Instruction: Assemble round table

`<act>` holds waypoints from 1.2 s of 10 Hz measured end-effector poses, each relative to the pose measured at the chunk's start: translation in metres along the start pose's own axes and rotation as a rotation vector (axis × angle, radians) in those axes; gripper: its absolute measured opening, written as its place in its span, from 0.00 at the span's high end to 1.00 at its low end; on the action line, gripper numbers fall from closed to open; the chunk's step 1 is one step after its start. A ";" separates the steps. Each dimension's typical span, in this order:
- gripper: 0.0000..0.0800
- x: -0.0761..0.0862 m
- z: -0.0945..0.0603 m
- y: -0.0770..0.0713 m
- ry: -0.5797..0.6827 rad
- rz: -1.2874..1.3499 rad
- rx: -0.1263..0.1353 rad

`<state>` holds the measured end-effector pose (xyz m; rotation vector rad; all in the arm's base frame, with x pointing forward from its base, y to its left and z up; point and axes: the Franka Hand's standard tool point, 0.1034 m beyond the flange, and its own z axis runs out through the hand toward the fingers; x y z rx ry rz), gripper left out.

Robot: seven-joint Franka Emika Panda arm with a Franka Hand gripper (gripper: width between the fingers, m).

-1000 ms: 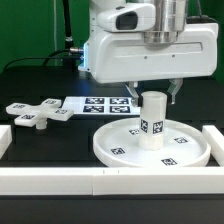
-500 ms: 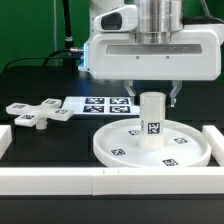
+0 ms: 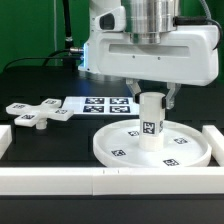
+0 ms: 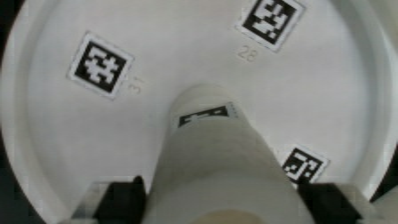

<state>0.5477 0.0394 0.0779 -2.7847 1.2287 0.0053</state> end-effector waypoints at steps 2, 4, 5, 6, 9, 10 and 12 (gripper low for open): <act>0.49 0.001 0.000 -0.001 -0.012 0.156 0.015; 0.49 0.001 0.000 -0.002 -0.021 0.234 0.022; 0.49 0.000 0.000 -0.002 -0.025 0.283 0.025; 0.49 0.000 0.000 -0.002 -0.025 0.275 0.025; 0.20 -0.002 -0.001 -0.004 -0.015 0.121 0.032; 0.19 -0.001 -0.001 -0.004 -0.014 0.044 0.033; 0.19 -0.001 0.000 -0.004 -0.010 -0.137 0.034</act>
Offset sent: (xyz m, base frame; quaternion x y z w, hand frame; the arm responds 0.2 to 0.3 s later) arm 0.0053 0.0006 0.0025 0.0028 -0.0170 0.1503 0.9885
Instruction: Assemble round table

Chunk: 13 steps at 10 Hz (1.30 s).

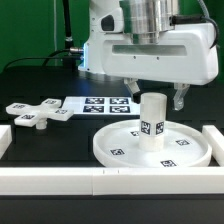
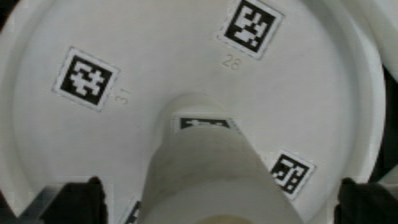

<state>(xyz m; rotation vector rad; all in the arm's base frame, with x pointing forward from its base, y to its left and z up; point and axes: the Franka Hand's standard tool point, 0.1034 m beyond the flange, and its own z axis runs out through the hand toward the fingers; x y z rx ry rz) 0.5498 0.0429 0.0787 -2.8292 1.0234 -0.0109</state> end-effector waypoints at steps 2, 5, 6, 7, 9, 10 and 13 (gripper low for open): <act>0.19 -0.001 0.000 -0.002 0.015 -0.244 -0.028; 0.19 0.001 -0.001 -0.004 0.026 -0.579 -0.054; 0.19 0.000 -0.001 -0.005 0.025 -0.726 -0.068; 0.19 -0.001 -0.001 -0.004 0.021 -0.810 -0.074; 0.19 -0.001 0.000 -0.004 0.016 -0.995 -0.087; 0.19 0.001 0.000 -0.003 0.013 -1.066 -0.089; 0.19 0.003 0.000 0.000 0.002 -1.281 -0.098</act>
Offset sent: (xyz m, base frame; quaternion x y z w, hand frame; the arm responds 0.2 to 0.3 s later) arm 0.0068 -0.0045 0.0073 -0.0371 0.0190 -0.3219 0.9459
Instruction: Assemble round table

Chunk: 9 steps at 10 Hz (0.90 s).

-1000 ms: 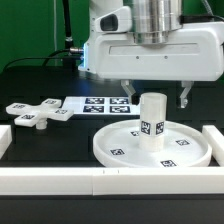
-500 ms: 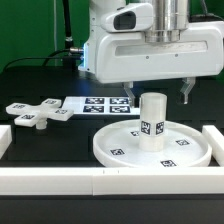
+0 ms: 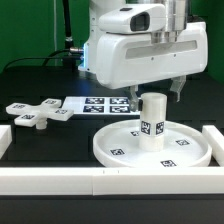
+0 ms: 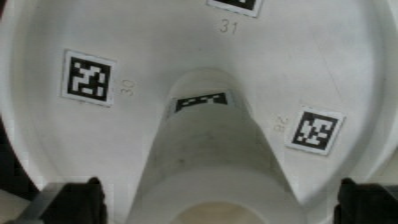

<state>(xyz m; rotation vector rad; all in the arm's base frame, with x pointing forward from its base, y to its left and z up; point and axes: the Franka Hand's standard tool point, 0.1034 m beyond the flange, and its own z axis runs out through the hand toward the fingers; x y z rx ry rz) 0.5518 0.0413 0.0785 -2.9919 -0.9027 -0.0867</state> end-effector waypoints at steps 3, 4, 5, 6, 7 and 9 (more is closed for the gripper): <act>0.49 0.000 0.000 0.000 0.000 -0.053 0.000; 0.49 0.000 0.000 0.000 0.000 -0.049 0.000; 0.49 0.000 0.000 0.000 0.000 -0.032 0.000; 0.49 -0.001 0.000 0.001 -0.001 -0.025 0.002; 0.49 -0.001 0.000 0.001 -0.002 0.037 0.006; 0.49 -0.002 0.000 0.001 0.000 0.235 0.012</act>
Offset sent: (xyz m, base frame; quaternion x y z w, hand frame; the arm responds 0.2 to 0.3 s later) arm 0.0000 0.0000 0.0000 0.0000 0.0000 0.0000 1.0000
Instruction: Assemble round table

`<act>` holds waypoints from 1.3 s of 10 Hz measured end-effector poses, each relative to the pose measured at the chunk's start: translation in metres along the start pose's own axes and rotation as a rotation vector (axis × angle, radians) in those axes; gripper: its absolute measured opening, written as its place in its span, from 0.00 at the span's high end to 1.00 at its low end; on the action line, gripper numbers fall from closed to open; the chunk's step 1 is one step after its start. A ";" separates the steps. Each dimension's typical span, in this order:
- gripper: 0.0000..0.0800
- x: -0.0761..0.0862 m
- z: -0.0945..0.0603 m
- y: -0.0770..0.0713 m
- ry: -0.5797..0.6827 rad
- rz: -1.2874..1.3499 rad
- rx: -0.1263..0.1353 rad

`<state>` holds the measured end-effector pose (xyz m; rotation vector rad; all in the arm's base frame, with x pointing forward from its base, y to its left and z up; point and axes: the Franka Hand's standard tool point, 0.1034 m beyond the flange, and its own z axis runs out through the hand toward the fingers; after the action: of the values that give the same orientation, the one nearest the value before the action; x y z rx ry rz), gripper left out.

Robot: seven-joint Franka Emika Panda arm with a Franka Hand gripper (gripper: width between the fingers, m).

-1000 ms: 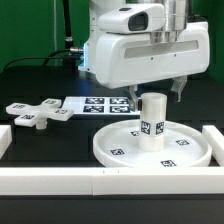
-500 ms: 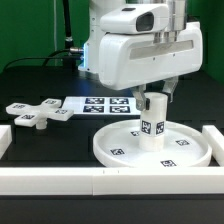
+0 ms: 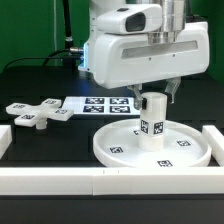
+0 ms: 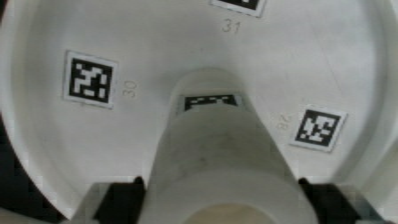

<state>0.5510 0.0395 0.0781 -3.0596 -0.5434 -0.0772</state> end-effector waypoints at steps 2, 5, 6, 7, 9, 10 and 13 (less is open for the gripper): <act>0.49 0.001 0.000 0.001 0.007 0.189 0.006; 0.49 0.001 0.000 0.003 0.011 0.469 0.010; 0.49 0.002 0.000 0.003 0.018 0.536 0.011; 0.49 0.003 -0.001 0.004 0.026 0.589 0.010; 0.49 0.003 0.000 0.004 0.026 0.584 0.010; 0.38 0.002 -0.003 0.002 0.023 0.576 0.008; 0.19 -0.015 -0.042 0.002 0.031 0.458 0.013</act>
Offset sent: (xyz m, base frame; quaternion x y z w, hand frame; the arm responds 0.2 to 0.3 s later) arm -0.0015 0.0087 -0.0033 0.0161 -0.0044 0.2846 0.9585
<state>0.5352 0.0310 0.1188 -3.0738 0.1644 -0.1057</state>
